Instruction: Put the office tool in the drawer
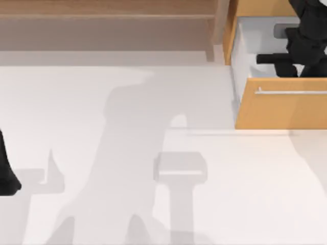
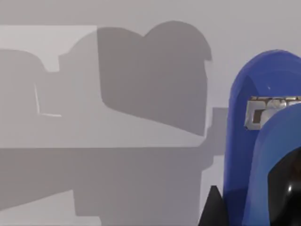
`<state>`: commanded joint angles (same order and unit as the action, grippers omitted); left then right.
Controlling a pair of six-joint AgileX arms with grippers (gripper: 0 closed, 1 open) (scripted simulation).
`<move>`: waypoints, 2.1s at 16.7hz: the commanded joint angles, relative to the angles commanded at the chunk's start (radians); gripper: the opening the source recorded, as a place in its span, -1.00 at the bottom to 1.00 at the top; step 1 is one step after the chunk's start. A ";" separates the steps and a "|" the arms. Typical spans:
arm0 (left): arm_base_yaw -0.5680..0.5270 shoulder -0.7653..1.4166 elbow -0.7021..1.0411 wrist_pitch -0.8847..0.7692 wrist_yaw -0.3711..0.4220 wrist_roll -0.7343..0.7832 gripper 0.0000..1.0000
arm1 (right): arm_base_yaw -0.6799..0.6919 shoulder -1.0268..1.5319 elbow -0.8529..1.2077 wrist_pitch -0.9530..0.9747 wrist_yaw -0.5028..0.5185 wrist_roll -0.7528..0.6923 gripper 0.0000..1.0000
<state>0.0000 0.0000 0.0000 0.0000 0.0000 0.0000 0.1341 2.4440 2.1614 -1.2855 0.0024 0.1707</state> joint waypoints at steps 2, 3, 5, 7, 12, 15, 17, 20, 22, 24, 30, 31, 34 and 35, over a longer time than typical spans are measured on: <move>0.000 0.000 0.000 0.000 0.000 0.000 1.00 | 0.000 0.001 0.000 -0.001 0.000 0.000 -1.00; 0.000 0.000 0.000 0.000 0.000 0.000 1.00 | 0.000 0.001 0.000 -0.001 0.000 0.000 -1.00; 0.000 0.000 0.000 0.000 0.000 0.000 1.00 | 0.005 0.000 -0.002 0.001 0.000 0.001 -1.00; 0.000 0.000 0.000 0.000 0.000 0.000 1.00 | 0.004 0.000 -0.005 0.007 0.000 0.001 -1.00; 0.000 0.000 0.000 0.000 0.000 0.000 1.00 | 0.002 0.004 -0.024 0.025 0.000 0.001 -1.00; 0.000 0.000 0.000 0.000 0.000 0.000 1.00 | 0.000 0.004 -0.033 0.036 0.000 0.001 -1.00; 0.000 0.000 0.000 0.000 0.000 0.000 1.00 | 0.000 0.004 -0.033 0.036 0.000 0.001 -1.00; 0.000 0.000 0.000 0.000 0.000 0.000 1.00 | 0.000 0.004 -0.033 0.036 0.000 0.001 -0.70; 0.000 0.000 0.000 0.000 0.000 0.000 1.00 | 0.000 0.004 -0.033 0.036 0.000 0.001 -0.40; 0.000 0.000 0.000 0.000 0.000 0.000 1.00 | 0.000 0.004 -0.033 0.036 0.000 0.001 -0.10; 0.000 0.000 0.000 0.000 0.000 0.000 1.00 | 0.000 0.004 -0.033 0.036 0.000 0.001 0.81; 0.000 0.000 0.000 0.000 0.000 0.000 1.00 | 0.000 0.004 -0.033 0.036 0.000 0.001 0.96; 0.000 0.000 0.000 0.000 0.000 0.000 1.00 | 0.000 0.004 -0.033 0.036 0.000 0.001 1.00; 0.000 0.000 0.000 0.000 0.000 0.000 1.00 | 0.000 0.004 -0.033 0.036 0.000 0.001 1.00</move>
<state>0.0000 0.0000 0.0000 0.0000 0.0000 0.0000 0.1344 2.4483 2.1287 -1.2496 0.0021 0.1713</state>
